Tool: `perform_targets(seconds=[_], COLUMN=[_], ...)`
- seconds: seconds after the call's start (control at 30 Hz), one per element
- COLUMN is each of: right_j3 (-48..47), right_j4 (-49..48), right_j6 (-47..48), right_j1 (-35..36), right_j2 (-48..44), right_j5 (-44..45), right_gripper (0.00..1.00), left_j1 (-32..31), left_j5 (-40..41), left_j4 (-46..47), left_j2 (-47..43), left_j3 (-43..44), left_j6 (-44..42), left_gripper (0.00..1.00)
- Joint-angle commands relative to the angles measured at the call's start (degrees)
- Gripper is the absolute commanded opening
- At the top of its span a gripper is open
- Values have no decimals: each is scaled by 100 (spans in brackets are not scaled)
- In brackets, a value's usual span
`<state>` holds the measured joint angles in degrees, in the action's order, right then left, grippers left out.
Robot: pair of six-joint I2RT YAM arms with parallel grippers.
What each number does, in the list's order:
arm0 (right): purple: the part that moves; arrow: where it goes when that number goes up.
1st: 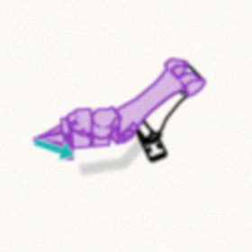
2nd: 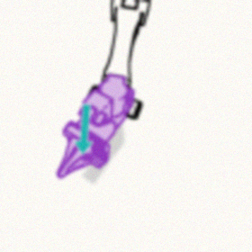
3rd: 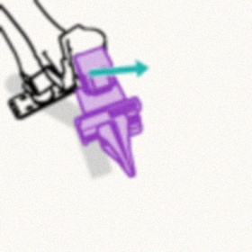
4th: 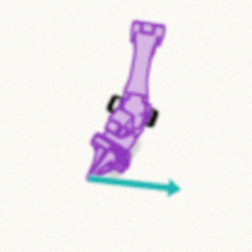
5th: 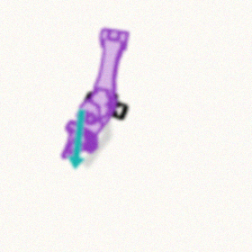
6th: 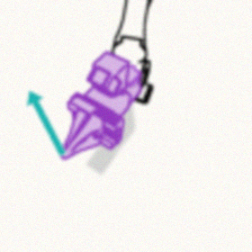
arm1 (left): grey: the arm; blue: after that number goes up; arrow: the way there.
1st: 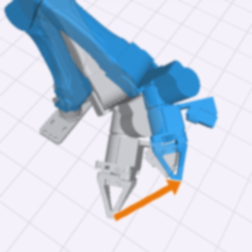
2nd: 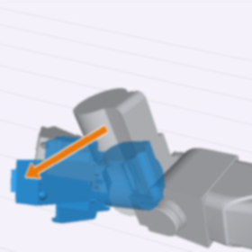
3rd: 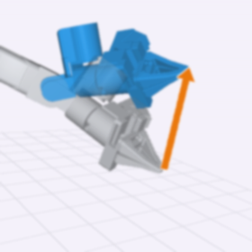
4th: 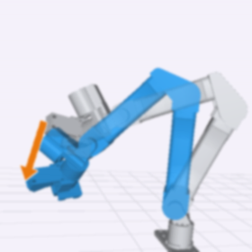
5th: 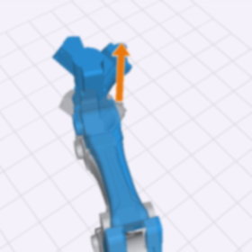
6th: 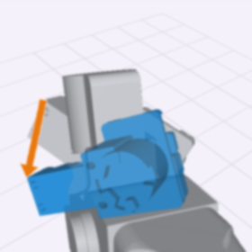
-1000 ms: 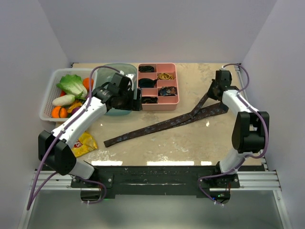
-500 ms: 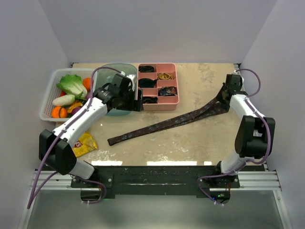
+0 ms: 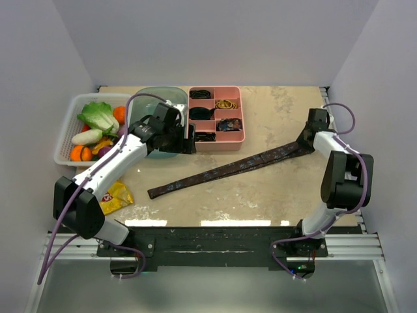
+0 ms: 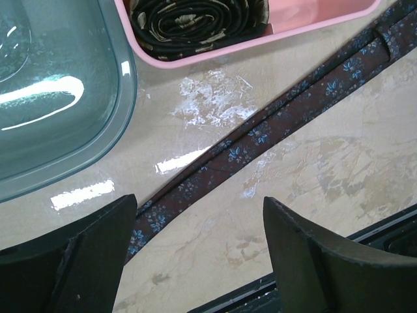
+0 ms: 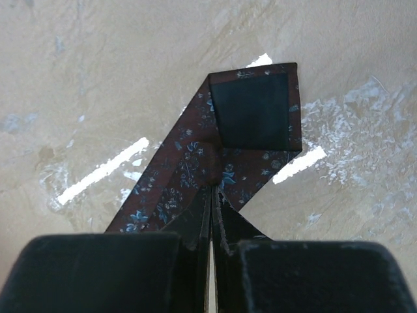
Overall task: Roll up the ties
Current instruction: Flatten out the tie at the center of the board.
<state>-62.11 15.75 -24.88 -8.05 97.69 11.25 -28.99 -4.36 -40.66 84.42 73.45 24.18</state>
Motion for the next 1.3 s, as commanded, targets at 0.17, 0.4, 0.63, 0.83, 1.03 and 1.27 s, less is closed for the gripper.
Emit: perform_targets(seconds=[0.17, 0.4, 0.63, 0.83, 1.03, 1.27], right_j3=[76, 50, -311, -162, 14, 85], right_j4=[-291, -221, 701, 816, 746, 684], right_j6=[-70, 132, 844, 898, 1117, 986], right_j1=[-47, -3, 1662, 3325, 3864, 3890], right_j2=[-197, -777, -971, -796, -497, -84], right_j5=[194, -605, -448, -527, -711, -335], right_gripper=[49, 84, 86, 83, 64, 22], left_j1=[-1, -1, -1, 95, 648, 851], left_j5=[-118, -109, -337, -845, -1952, -2025], left_j4=[217, 305, 576, 937, 1587, 1570], left_j2=[-172, -277, -330, -321, -488, -585], left_j3=[-120, -261, -498, -761, -1384, -1483], left_j6=[-142, -133, -81, 77, 323, 289], left_gripper=[83, 83, 83, 83, 83, 83])
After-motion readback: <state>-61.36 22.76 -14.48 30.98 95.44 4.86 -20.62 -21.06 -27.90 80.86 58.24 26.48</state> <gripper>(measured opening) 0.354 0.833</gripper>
